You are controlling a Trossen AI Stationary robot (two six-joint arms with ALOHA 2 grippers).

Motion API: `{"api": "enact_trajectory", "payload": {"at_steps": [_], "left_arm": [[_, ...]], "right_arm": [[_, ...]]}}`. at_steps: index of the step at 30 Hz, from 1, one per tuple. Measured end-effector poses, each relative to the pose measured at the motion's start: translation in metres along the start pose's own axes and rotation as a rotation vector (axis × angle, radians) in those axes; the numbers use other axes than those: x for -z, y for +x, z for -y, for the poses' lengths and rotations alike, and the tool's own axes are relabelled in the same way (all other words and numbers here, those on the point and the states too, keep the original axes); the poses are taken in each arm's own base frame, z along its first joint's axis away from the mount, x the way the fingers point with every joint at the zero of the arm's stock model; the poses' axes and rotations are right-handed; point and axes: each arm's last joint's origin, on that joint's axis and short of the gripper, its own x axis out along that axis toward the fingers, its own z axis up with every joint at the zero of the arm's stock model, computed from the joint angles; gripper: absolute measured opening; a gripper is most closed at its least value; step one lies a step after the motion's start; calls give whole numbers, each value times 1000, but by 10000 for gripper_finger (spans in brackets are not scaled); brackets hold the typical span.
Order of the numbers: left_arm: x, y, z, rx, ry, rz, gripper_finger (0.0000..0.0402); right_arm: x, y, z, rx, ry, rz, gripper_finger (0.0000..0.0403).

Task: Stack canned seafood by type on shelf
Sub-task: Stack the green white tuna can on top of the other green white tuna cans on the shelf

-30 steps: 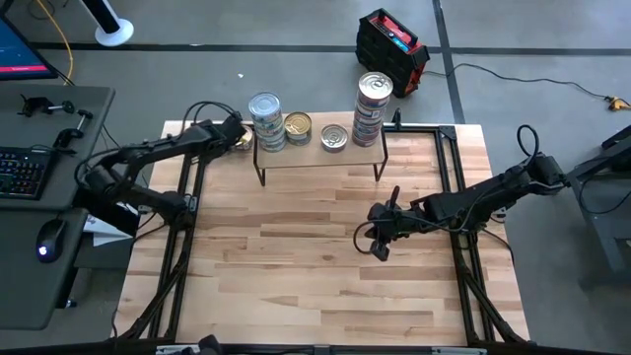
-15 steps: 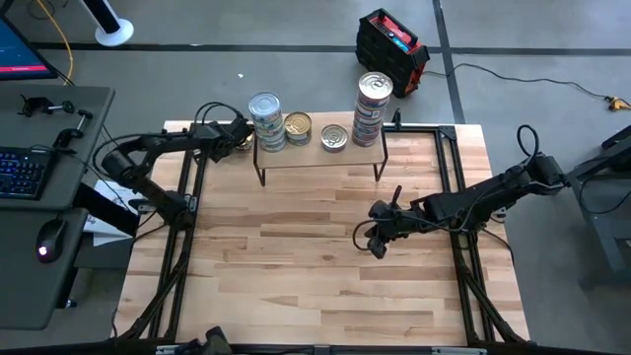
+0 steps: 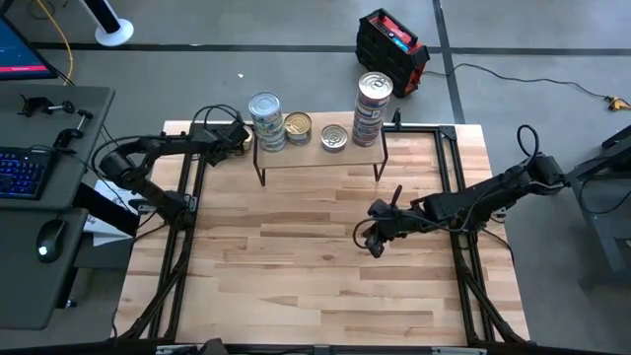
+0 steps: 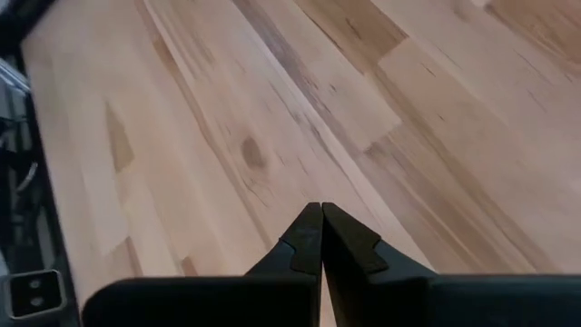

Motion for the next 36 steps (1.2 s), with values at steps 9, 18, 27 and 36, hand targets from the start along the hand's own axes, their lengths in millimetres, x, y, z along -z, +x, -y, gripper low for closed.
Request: {"api": "enact_trajectory", "payload": {"at_steps": [9,18,27,36], "left_arm": [[9,-2,-5,-10,251,-88,0],[26,-5,-15,-73,597,-163,0],[40,-19,-8,-48,815,-171,0],[46,-25,-11,-58,711,-244,0]], "right_arm": [[-4,0,-4,-38,28,45,0],[-6,0,-6,-38,56,90,0],[-8,-1,-8,-56,60,114,0],[-9,-1,-7,-50,54,123,0]]}}
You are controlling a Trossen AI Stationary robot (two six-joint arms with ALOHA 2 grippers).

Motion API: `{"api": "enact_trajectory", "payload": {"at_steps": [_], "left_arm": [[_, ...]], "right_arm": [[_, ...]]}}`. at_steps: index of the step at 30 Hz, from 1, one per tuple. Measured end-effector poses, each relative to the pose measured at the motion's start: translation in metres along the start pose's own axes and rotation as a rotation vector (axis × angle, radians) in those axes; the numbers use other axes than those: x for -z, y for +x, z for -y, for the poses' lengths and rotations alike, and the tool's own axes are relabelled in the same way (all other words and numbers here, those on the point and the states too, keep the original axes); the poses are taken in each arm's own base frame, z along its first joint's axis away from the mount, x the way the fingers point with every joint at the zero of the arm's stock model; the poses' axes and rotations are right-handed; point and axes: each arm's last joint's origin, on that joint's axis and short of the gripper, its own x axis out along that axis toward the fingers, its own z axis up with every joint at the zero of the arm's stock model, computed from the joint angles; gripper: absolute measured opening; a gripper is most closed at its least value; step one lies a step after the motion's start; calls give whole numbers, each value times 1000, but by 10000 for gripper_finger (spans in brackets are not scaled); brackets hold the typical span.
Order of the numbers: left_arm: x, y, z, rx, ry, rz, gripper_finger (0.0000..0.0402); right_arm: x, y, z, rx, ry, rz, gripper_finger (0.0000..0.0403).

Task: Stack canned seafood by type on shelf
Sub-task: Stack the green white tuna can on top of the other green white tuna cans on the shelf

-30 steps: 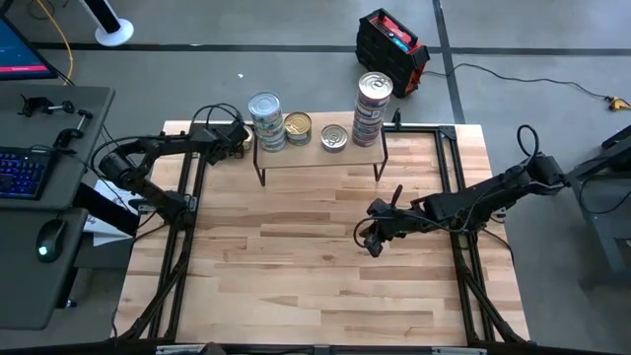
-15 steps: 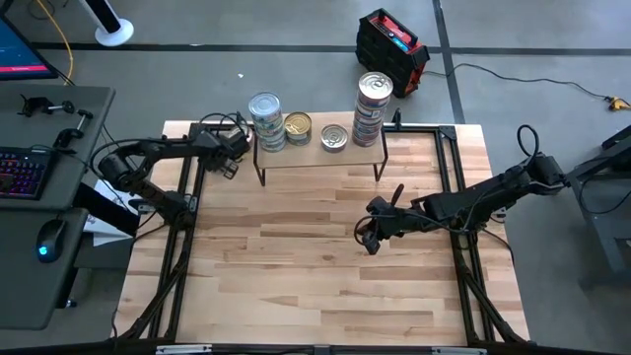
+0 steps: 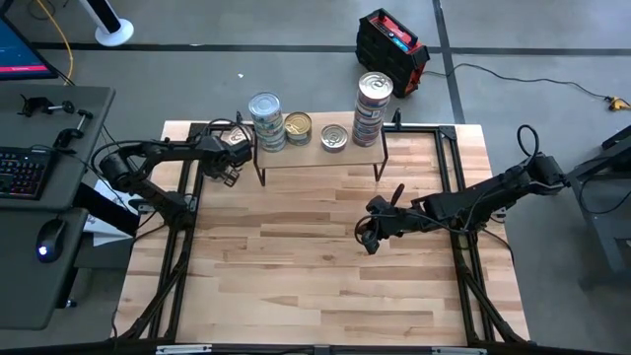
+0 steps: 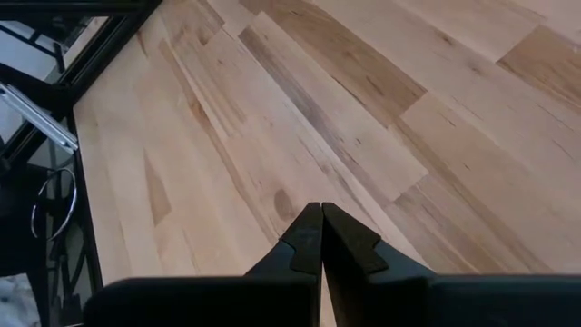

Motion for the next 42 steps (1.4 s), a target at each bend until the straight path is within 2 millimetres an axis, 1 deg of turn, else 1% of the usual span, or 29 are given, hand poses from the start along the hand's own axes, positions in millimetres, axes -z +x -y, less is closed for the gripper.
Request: {"api": "enact_trajectory", "payload": {"at_steps": [4,7,20,30,37,42], "left_arm": [[4,0,0,13,-70,-36,0],[7,-2,2,15,-81,-48,0],[30,-14,11,82,90,-227,0],[50,-21,17,182,112,-448,0],[60,-28,26,252,139,-515,0],[67,-34,33,263,197,-498,0]], "right_arm": [[0,0,0,0,-13,0,0],[0,0,0,1,-27,0,0],[0,0,0,6,-73,6,0],[0,0,0,11,-91,12,0],[0,0,0,12,-94,13,0],[0,0,0,13,-99,13,0]]}}
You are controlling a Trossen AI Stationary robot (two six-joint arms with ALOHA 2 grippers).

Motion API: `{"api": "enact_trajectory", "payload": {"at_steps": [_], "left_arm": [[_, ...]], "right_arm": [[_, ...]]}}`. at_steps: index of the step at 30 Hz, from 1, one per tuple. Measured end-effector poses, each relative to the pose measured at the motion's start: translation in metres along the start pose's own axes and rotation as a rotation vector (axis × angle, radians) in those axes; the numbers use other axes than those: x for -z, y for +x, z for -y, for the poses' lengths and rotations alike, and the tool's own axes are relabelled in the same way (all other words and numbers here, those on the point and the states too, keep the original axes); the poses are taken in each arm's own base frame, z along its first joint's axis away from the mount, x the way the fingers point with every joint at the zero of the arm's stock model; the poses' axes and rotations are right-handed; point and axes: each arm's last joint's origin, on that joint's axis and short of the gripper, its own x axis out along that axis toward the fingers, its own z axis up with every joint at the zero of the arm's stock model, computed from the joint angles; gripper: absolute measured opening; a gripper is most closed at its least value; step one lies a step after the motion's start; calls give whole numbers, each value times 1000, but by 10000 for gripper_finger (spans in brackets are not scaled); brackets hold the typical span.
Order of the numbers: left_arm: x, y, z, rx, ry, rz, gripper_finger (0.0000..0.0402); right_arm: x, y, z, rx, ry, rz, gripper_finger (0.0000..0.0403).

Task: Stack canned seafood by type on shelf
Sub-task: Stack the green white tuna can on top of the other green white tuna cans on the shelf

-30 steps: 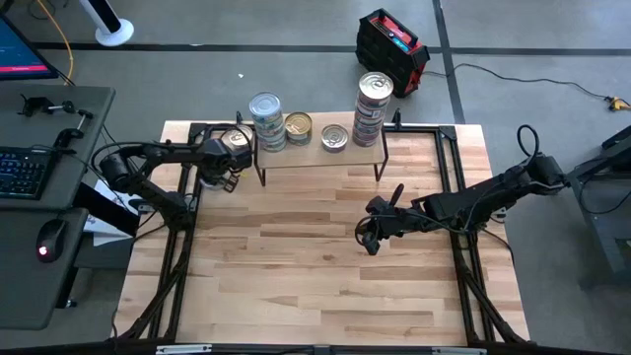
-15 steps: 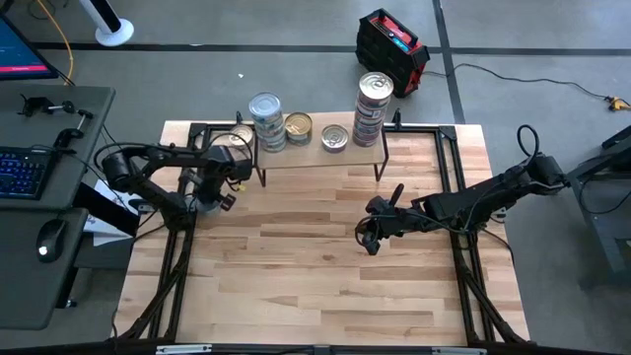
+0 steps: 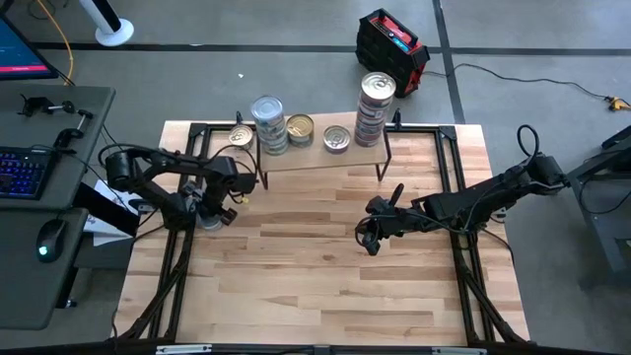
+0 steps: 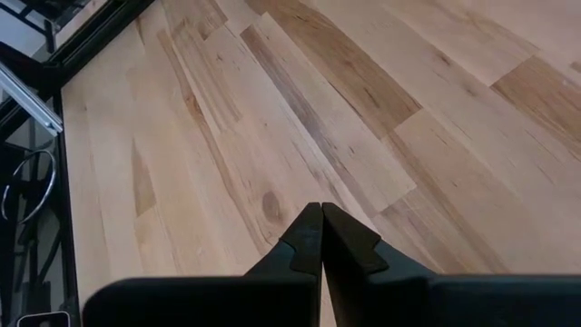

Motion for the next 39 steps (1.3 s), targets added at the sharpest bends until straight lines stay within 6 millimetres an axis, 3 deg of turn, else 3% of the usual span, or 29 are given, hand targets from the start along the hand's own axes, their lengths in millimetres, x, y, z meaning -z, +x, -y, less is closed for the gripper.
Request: {"api": "enact_trajectory", "payload": {"at_steps": [17,32,39], "left_arm": [[14,-1,18,-49,33,75,0],[41,5,42,-125,96,186,0],[50,-9,62,-95,148,350,0]], "right_arm": [[-1,0,1,39,-60,35,0],[-1,0,2,43,-139,31,0],[-1,0,1,42,-141,32,0]]}}
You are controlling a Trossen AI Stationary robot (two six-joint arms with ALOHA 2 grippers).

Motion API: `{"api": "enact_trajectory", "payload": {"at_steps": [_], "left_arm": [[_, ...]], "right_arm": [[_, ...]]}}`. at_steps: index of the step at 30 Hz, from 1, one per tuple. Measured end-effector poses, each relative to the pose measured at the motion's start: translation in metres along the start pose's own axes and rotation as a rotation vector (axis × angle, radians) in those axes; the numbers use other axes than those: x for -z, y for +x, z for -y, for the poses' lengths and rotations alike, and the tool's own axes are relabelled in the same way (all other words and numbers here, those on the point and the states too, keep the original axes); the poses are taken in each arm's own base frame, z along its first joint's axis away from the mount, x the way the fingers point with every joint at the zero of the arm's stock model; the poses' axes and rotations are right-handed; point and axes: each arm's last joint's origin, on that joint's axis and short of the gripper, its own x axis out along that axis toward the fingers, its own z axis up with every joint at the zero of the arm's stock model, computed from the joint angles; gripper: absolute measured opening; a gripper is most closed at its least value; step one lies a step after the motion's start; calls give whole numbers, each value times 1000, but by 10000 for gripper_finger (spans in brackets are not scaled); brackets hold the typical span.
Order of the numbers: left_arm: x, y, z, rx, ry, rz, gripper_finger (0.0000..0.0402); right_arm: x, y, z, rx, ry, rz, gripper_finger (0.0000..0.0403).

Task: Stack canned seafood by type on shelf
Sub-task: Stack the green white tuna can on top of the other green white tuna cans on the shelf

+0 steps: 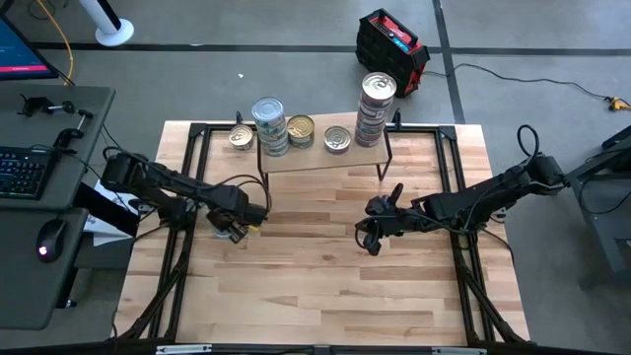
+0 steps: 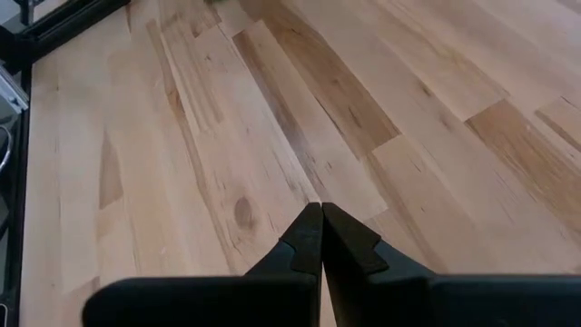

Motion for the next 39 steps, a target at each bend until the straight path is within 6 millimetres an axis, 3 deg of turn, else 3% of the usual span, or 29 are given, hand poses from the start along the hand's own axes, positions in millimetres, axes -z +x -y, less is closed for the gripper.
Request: {"api": "enact_trajectory", "payload": {"at_steps": [4,15,21,26,30,33,36,39], "left_arm": [[-3,-15,18,121,55,116,0],[-30,-53,93,742,216,617,0],[-51,-44,127,845,289,734,0],[-51,-69,130,933,453,748,0],[-26,-102,115,953,580,902,0],[-4,-120,105,915,640,1043,0],[10,-121,105,818,646,1107,0],[13,-108,118,737,642,1107,0]], "right_arm": [[-1,0,-1,-10,-18,10,0],[7,-4,-17,-227,-61,-95,0],[14,-8,-25,-263,-60,-126,0],[13,-8,-25,-270,24,-137,0],[13,-6,-27,-354,68,-238,0],[25,6,-31,-391,55,-389,0],[33,22,-41,-355,13,-488,0],[35,44,-56,-340,-68,-523,0]]}}
